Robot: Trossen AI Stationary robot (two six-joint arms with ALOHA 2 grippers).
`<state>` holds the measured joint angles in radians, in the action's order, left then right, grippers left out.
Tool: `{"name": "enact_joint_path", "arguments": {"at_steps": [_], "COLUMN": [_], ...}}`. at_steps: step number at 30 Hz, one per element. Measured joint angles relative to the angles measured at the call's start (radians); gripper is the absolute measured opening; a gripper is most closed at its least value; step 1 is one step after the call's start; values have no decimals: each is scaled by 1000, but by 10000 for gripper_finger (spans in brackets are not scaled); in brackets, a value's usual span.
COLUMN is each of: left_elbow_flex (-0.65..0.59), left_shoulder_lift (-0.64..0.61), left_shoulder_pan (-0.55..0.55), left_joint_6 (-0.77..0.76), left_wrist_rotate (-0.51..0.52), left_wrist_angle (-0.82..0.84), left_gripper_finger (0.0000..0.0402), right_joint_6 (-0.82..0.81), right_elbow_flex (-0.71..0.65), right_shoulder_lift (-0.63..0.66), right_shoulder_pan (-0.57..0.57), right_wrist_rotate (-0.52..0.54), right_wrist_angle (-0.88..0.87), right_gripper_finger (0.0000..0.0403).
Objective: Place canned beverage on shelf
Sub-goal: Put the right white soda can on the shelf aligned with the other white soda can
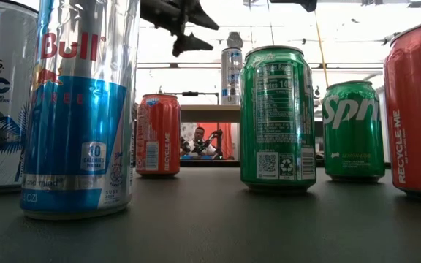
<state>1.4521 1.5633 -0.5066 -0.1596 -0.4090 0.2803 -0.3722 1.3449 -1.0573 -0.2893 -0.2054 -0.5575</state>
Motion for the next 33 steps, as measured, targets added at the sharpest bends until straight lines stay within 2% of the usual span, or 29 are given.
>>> {"name": "enact_joint_path", "arguments": {"at_steps": [3,8,11,17,23,28,33], "left_elbow_flex": [0,-3,-43,-156,-204,-221,-223], "left_shoulder_lift": [-33,-33,-23,-20,-21,-3,50], "left_shoulder_pan": [37,109,151,206,227,227,228], "left_joint_6": [7,8,-20,-121,-66,-48,-9], "left_wrist_rotate": [-1,19,48,252,407,447,437], "left_wrist_angle": [131,219,188,67,-62,-150,-216], "left_gripper_finger": [282,240,222,203,200,200,200], "right_joint_6": [2,33,44,43,67,78,89], "right_elbow_flex": [0,0,0,0,0,0,0], "right_shoulder_lift": [0,0,-4,-8,-8,-13,-20], "right_shoulder_pan": [0,0,0,0,0,0,0], "right_wrist_rotate": [0,5,22,22,28,53,57], "right_wrist_angle": [0,0,-1,-2,-2,-1,0], "right_gripper_finger": [357,357,357,357,357,357,357]}}
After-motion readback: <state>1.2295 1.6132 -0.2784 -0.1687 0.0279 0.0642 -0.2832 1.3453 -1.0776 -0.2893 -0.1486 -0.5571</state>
